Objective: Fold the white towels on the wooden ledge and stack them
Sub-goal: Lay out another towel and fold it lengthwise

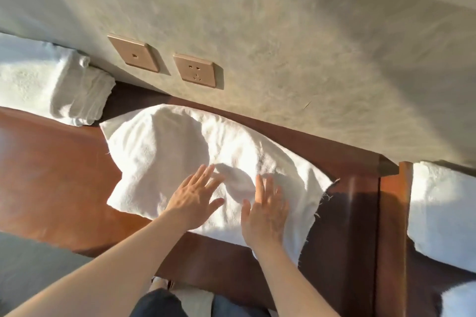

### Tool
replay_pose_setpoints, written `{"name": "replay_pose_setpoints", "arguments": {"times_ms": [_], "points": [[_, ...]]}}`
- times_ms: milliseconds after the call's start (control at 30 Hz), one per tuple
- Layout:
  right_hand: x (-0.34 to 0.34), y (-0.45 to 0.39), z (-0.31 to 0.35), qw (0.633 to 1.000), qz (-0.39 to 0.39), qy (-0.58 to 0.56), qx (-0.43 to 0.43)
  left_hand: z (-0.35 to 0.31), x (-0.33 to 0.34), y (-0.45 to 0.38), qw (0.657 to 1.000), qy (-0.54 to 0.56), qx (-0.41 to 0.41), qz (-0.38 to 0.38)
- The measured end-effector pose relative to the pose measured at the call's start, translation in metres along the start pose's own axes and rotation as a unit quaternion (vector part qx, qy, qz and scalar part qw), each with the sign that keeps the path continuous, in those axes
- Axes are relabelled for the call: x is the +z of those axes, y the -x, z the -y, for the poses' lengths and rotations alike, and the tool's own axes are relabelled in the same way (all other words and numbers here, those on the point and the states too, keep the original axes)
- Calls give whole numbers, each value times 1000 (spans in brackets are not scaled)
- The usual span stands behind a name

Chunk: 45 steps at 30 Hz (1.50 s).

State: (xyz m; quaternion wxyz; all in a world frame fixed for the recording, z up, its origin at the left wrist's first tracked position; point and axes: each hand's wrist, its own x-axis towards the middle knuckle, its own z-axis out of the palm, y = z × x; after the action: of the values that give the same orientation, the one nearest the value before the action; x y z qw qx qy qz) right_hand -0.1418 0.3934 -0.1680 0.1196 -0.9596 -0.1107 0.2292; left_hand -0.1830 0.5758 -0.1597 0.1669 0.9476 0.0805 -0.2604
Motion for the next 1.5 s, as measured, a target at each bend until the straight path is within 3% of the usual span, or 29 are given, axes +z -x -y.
{"name": "replay_pose_setpoints", "arguments": {"times_ms": [200,333,567,967,1267,1400,1500], "points": [[31,-11,-17,993,-65,17,101,-4,26,-29,999,-23,32,0],[51,-20,-13,987,-88,59,118,-13,64,-30,992,-90,44,-75],[53,-23,-31,988,-129,50,73,-7,83,-40,984,-95,49,-145],[34,-45,-77,988,-126,83,-29,-9,81,-41,986,-70,34,-150],[29,-65,-77,989,-143,27,36,-10,82,-41,984,-62,34,-162],[24,-72,-69,972,-223,-51,59,-10,82,-40,983,-54,33,-171],[9,-73,-75,936,-302,-53,175,-10,82,-40,983,-62,32,-171]]}}
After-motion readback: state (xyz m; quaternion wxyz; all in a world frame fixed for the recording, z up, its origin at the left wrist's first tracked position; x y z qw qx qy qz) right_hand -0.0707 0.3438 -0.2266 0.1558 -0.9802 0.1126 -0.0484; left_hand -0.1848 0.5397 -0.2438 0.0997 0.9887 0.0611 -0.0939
